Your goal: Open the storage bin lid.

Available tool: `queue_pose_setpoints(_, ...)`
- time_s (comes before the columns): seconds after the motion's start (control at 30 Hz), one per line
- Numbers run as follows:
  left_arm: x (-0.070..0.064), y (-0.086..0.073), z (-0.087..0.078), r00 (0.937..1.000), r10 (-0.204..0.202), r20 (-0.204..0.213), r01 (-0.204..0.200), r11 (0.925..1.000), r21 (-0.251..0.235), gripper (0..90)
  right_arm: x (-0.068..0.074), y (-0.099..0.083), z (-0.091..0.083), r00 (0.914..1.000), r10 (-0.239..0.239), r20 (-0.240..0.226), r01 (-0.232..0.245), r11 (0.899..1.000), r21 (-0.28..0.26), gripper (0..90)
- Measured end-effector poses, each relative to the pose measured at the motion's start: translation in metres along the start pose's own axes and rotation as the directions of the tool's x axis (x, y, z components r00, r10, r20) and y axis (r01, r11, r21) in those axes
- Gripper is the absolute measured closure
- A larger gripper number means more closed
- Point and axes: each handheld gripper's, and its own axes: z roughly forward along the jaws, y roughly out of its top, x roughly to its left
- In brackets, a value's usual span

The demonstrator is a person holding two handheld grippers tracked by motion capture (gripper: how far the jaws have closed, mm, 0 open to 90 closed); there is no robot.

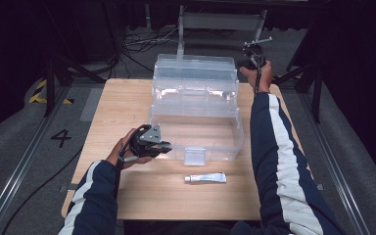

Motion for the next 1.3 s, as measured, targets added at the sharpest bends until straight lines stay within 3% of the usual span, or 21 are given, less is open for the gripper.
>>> queue_pose_setpoints(0.57,-0.002,0.001,0.000,0.9999,-0.011,-0.012,0.011,0.9999,0.006,77.3,0.005,-0.009,-0.024,0.9978,-0.064,-0.017,0.064,0.998,-0.030,86.0)
queue_pose_setpoints(1.03,-0.003,0.001,0.000,0.9997,-0.005,-0.025,0.006,0.9999,0.013,76.6,0.007,-0.031,-0.079,0.9897,-0.132,-0.055,0.126,0.986,-0.106,85.2)
queue_pose_setpoints(1.3,-0.004,0.001,0.000,0.9994,-0.012,-0.034,0.012,0.9998,0.019,76.0,0.017,-0.054,-0.114,0.9773,-0.194,-0.084,0.181,0.973,-0.145,85.2)
